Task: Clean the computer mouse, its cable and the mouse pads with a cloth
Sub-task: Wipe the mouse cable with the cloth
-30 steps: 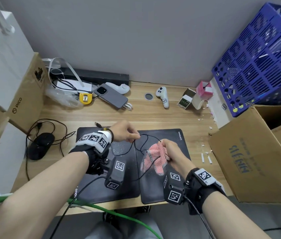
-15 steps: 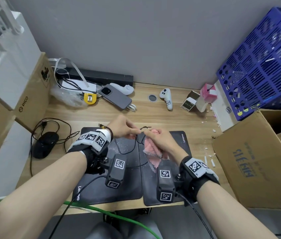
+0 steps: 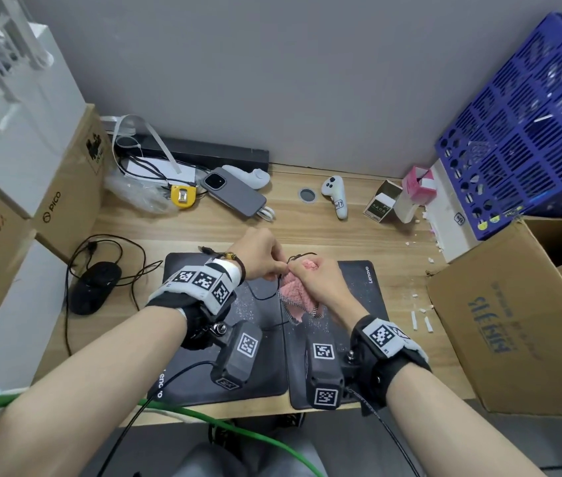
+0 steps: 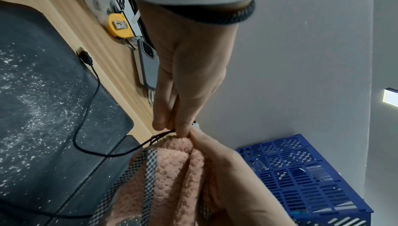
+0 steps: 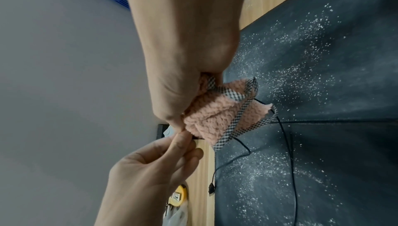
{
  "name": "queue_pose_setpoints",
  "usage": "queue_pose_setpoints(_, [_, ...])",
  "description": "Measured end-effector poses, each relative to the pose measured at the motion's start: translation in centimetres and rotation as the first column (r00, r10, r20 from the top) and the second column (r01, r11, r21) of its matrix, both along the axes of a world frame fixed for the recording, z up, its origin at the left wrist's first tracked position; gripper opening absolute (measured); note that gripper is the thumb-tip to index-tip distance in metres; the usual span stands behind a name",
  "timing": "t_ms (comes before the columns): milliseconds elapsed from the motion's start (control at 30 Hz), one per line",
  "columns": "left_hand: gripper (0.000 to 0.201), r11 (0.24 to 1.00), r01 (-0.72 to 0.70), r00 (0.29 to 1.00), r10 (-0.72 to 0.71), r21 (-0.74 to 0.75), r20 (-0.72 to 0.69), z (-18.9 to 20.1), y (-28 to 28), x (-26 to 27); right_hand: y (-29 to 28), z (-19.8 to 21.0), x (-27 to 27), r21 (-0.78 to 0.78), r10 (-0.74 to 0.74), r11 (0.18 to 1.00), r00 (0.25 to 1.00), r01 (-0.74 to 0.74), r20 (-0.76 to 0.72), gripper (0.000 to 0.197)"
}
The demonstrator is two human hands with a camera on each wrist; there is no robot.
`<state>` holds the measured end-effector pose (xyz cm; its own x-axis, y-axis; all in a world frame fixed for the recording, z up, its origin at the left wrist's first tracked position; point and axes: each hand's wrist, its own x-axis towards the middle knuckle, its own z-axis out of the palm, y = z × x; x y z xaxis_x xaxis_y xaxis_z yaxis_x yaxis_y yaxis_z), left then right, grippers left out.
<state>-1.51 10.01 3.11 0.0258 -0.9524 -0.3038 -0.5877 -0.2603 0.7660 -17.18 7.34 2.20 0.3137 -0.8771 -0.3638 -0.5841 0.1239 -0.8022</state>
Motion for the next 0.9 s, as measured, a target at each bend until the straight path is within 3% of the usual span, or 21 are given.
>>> queue_pose_setpoints(133, [0.013,0.999,-0.009,0.999,0.011,0.032,-0.053,0.0,0.0,0.7,-0.4,0.4,-0.4,0.017,-0.038,0.999,0.999,0.038,-0.014,0.03])
queue_pose_setpoints(233, [0.017,0.995,-0.085,0.996,0.086,0.058,-0.006,-0.7,0.4,2.4,-1.1,0.7,-1.6,0.143,-0.187,0.974,0.981,0.178,0.058,0.026])
queue_pose_setpoints(300, [0.016,0.973,-0.218,0.976,0.218,0.08,0.006,-1.5,0.7,3.6,-1.7,0.8,-2.7,0.208,-0.314,0.935,0.943,0.288,0.107,0.019])
queue_pose_setpoints(400, [0.013,0.884,-0.439,0.883,0.457,0.16,-0.108,-2.9,1.5,4.8,-2.4,0.9,-4.1,0.313,-0.452,0.867,0.877,0.388,0.161,0.017])
queue_pose_setpoints(500, [0.013,0.806,-0.535,0.791,0.583,0.254,-0.185,-3.8,2.3,5.5,-2.5,0.9,-5.0,0.337,-0.549,0.814,0.816,0.474,0.181,0.016])
queue_pose_setpoints(733, [0.005,0.732,-0.653,0.74,0.671,0.194,-0.041,-5.8,2.8,6.8,-2.9,0.6,-7.2,0.387,-0.696,0.691,0.706,0.61,0.13,0.027])
queue_pose_setpoints(800, [0.01,0.694,-0.69,0.683,0.719,0.208,-0.133,-5.8,2.6,6.8,-2.9,0.7,-7.8,0.438,-0.725,0.655,0.675,0.615,0.136,0.032])
queue_pose_setpoints(900, [0.024,0.654,-0.703,0.568,0.753,0.28,-0.331,-5.4,2.6,6.9,-2.7,1.0,-8.7,0.433,-0.693,0.677,0.714,0.595,0.101,0.033])
